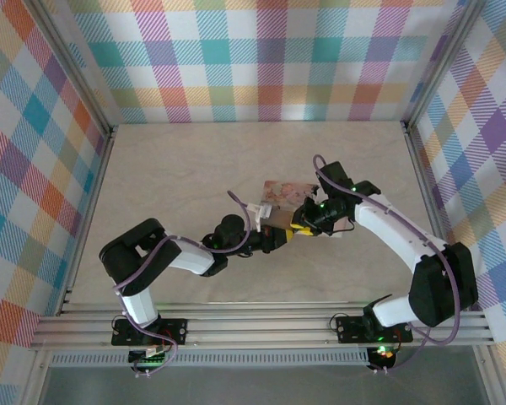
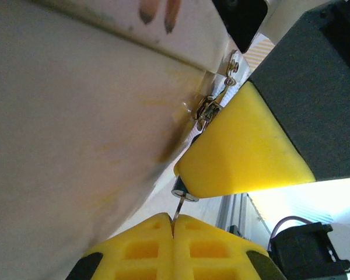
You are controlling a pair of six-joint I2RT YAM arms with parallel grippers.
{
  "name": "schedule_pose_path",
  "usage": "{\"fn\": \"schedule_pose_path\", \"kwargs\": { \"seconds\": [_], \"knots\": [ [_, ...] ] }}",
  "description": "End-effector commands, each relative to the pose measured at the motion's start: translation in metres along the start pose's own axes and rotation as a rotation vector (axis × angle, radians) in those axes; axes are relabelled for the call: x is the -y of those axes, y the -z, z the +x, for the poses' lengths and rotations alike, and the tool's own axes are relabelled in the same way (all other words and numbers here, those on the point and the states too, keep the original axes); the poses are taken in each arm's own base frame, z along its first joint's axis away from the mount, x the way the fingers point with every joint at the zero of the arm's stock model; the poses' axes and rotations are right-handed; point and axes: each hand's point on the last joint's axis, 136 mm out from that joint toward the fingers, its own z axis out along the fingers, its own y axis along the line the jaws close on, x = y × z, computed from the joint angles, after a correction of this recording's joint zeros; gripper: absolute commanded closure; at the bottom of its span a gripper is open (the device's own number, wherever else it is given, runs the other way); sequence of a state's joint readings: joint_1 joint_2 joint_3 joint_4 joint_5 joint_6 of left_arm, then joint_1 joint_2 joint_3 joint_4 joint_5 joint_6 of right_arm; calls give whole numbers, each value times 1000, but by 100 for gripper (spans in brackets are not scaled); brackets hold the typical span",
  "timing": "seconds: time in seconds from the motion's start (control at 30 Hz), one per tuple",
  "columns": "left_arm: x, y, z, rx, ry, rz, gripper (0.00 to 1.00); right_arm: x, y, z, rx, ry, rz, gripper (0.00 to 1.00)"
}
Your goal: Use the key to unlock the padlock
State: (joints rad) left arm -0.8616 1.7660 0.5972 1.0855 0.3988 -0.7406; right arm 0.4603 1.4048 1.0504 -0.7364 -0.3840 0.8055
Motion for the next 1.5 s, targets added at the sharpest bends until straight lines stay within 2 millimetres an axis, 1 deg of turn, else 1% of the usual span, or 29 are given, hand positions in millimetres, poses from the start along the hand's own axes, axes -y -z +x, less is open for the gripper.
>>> {"fn": "schedule_pose_path", "kwargs": {
  "seconds": [0.0, 0.13, 0.23, 0.33, 0.4, 0.53, 0.63, 0.87, 1.07, 1.13, 1.2, 1.33, 1.47],
  "knots": [
    [21, 3, -21, 120, -64, 68, 100, -9, -12, 37, -158, -26, -73, 100],
    [5, 5, 7, 74, -76, 32, 100, 4, -25, 46, -186, -45, -38, 99],
    [-1, 4, 23, 61, -73, 32, 100, 13, -34, 50, -189, -56, -11, 95],
    [-9, 3, 40, 28, -84, 9, 100, 22, -42, 53, -188, -57, 20, 94],
    [-14, 3, 49, 12, -101, -8, 100, 28, -48, 55, -183, -57, 37, 94],
    [-20, 2, 62, -12, -136, -27, 100, 39, -58, 52, -152, -48, 64, 94],
    [-28, 1, 69, -24, -149, -47, 100, 46, -64, 48, -128, -37, 82, 93],
    [-48, -1, 77, -37, -141, -102, 100, 53, -71, 41, -96, -27, 102, 82],
    [-57, -2, 81, -41, -141, -129, 100, 56, -76, 38, -89, -24, 106, 79],
    [-62, -1, 82, -39, -140, -147, 100, 58, -78, 39, -93, -34, 111, 74],
    [-64, -1, 81, -32, -139, -159, 100, 59, -81, 40, -105, -51, 117, 66],
    [-66, -5, 81, -33, -132, -161, 100, 57, -84, 40, -119, -61, 112, 61],
    [-66, -10, 80, -46, -130, -164, 100, 54, -75, 35, -84, -51, 123, 55]
  ]
}}
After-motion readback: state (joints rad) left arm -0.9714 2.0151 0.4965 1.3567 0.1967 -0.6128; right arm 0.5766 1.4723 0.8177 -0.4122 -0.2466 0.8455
